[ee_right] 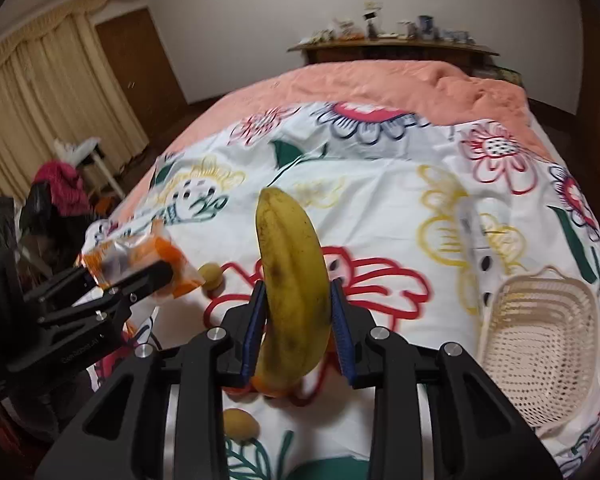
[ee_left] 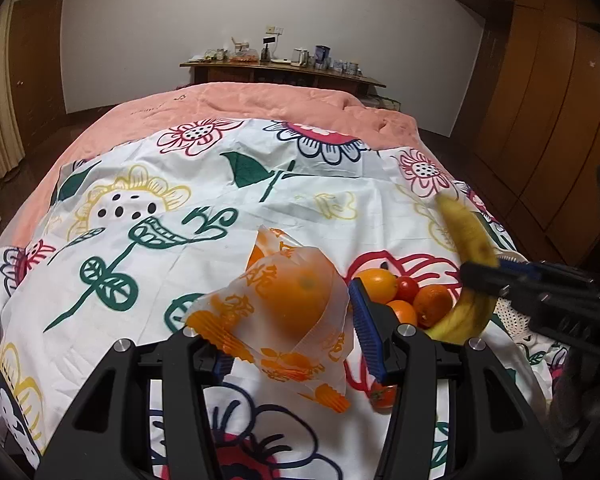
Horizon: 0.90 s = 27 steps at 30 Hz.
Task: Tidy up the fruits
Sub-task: 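Carry the banana with the right gripper into the white basket and release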
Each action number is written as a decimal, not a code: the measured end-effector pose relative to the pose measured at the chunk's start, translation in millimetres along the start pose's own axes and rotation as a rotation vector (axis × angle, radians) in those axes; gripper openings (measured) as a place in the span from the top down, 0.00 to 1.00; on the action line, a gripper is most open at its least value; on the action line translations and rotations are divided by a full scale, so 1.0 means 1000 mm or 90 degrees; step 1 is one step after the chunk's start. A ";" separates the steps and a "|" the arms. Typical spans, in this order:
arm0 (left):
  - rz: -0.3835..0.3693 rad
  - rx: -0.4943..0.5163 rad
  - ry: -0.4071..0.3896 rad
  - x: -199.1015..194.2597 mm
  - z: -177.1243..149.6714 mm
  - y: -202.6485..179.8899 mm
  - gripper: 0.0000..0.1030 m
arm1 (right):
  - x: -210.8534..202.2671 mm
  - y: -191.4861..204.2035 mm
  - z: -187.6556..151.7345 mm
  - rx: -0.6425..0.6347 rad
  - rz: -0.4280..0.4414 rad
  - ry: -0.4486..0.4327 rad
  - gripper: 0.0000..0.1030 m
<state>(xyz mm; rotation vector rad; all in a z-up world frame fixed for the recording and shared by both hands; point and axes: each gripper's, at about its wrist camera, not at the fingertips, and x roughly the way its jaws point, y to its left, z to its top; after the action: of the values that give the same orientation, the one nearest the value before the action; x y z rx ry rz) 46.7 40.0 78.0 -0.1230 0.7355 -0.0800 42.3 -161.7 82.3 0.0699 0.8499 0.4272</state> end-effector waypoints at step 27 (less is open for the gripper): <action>-0.031 0.100 0.006 0.005 0.009 -0.079 0.50 | -0.065 -0.177 -0.062 0.214 -0.149 -0.043 0.79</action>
<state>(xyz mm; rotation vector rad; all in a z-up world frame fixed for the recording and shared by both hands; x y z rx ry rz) 53.8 -38.3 92.1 0.0102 0.7335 -0.1840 18.6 -355.6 47.6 0.2906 0.8445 0.0600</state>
